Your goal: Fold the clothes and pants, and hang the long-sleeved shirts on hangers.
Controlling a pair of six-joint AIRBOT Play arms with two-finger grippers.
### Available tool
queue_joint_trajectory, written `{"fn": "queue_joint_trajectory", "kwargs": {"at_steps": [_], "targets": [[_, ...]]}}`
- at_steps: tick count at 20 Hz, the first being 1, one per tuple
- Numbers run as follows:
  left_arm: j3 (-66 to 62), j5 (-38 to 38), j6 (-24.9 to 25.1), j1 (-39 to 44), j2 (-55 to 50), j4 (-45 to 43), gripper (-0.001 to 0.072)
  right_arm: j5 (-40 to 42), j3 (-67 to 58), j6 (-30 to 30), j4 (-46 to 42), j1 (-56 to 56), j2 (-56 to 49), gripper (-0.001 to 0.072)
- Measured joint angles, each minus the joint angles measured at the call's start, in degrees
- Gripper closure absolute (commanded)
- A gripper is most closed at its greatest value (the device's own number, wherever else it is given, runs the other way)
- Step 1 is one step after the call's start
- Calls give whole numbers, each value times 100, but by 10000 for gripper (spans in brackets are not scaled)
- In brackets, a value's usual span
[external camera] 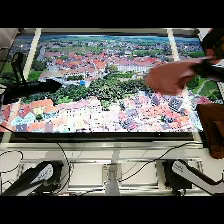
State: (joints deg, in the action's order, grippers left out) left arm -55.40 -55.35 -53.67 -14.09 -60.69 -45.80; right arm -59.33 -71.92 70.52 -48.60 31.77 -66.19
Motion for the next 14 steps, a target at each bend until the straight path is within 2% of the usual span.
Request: {"fn": "queue_joint_trajectory", "kwargs": {"at_steps": [4,7,14], "targets": [[-39,4,9,0,90,0,18,-269,-79,195,-986,1462,258,706],[-46,4,11,0,111,0,18,-901,-98,481,-1871,2247,212,706],[-50,9,13,0,122,-2,19,-2430,-107,1117,-3869,2920,-245,707]]}}
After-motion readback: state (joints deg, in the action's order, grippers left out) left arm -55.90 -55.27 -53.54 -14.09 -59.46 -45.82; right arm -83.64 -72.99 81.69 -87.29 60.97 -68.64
